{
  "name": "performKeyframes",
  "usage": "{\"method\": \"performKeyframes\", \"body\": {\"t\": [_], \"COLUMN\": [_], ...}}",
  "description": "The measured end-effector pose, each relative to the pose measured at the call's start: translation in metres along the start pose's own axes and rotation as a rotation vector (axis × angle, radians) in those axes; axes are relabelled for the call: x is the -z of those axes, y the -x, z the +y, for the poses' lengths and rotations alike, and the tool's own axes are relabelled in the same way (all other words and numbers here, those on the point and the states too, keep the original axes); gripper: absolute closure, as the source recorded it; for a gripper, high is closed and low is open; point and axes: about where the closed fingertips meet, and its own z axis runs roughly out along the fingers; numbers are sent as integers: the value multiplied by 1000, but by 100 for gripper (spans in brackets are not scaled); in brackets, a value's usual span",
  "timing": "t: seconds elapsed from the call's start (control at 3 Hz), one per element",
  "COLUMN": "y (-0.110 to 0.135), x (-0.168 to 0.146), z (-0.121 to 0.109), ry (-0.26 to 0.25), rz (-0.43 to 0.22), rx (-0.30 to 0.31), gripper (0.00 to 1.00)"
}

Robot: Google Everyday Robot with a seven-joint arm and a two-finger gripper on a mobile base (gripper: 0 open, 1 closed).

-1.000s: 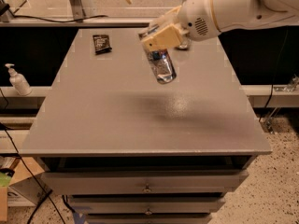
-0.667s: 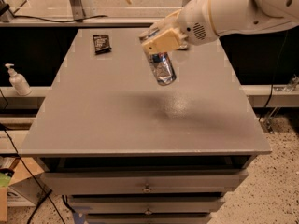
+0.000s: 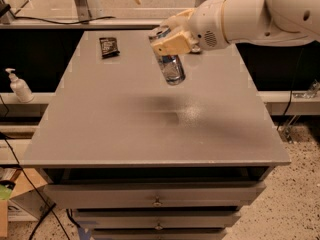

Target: Place redbull can upright

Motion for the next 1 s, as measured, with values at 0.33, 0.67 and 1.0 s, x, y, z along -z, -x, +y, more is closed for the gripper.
{"method": "performKeyframes", "body": {"t": [0.33, 0.67, 1.0], "y": [-4, -9, -19], "x": [-3, -4, -4], "z": [-7, -13, -17], "ry": [-41, -73, -102], "rz": [-85, -167, -249], "rx": [12, -2, -19], "gripper": [100, 100, 100]}}
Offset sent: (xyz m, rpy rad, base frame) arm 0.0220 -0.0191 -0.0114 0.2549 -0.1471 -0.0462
